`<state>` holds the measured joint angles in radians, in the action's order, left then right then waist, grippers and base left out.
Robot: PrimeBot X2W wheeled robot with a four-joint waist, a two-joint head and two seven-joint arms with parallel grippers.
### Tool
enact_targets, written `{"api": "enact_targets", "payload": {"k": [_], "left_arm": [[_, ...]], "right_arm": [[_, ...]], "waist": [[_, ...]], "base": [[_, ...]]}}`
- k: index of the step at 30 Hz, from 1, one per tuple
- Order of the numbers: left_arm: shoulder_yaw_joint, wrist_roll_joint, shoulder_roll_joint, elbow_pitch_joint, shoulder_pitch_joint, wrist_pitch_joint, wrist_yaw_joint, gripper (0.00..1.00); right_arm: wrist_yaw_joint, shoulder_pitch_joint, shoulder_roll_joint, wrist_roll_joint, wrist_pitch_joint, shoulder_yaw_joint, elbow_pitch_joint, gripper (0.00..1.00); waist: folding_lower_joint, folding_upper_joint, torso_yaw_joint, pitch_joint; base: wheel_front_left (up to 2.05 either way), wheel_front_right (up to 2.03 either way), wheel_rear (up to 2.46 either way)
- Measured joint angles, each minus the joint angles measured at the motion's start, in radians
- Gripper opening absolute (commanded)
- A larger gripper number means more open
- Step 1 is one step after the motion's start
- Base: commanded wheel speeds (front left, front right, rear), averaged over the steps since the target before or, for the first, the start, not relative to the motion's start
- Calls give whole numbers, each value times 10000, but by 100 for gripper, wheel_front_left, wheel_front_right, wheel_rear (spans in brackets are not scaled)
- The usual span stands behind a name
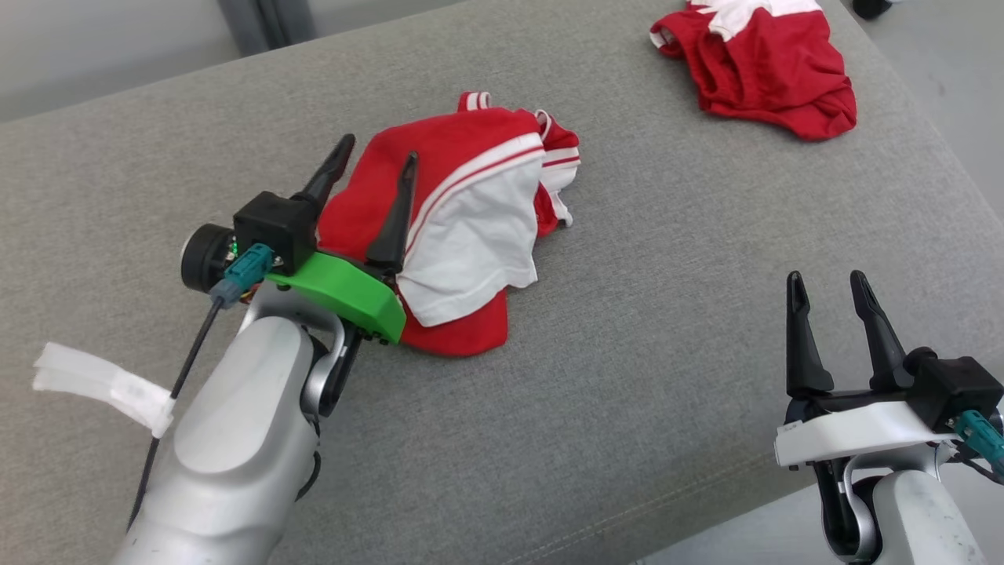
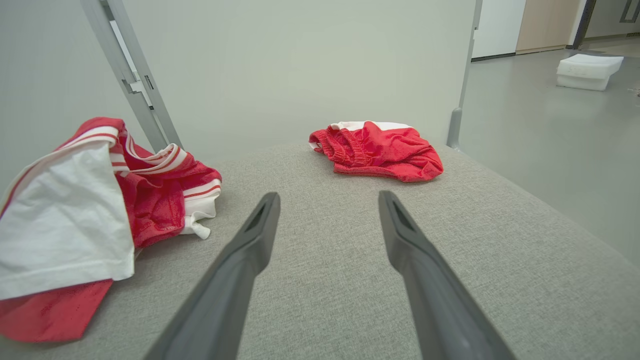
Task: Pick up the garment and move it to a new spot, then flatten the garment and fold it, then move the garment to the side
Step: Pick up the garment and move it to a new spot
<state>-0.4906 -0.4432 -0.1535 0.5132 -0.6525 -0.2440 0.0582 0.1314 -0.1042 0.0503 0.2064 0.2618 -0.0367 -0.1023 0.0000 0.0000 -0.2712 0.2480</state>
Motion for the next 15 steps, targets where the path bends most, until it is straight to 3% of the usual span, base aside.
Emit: {"api": "enact_targets", "payload": {"k": [15], "left_arm": [[1990,314,-1200,-2205,2155,-186,-721,100]], "right_arm": [[0,384,50,-410,6,165,288,100]], "waist": [[0,0,1700,-1019]], "base": [[0,0,0]]}}
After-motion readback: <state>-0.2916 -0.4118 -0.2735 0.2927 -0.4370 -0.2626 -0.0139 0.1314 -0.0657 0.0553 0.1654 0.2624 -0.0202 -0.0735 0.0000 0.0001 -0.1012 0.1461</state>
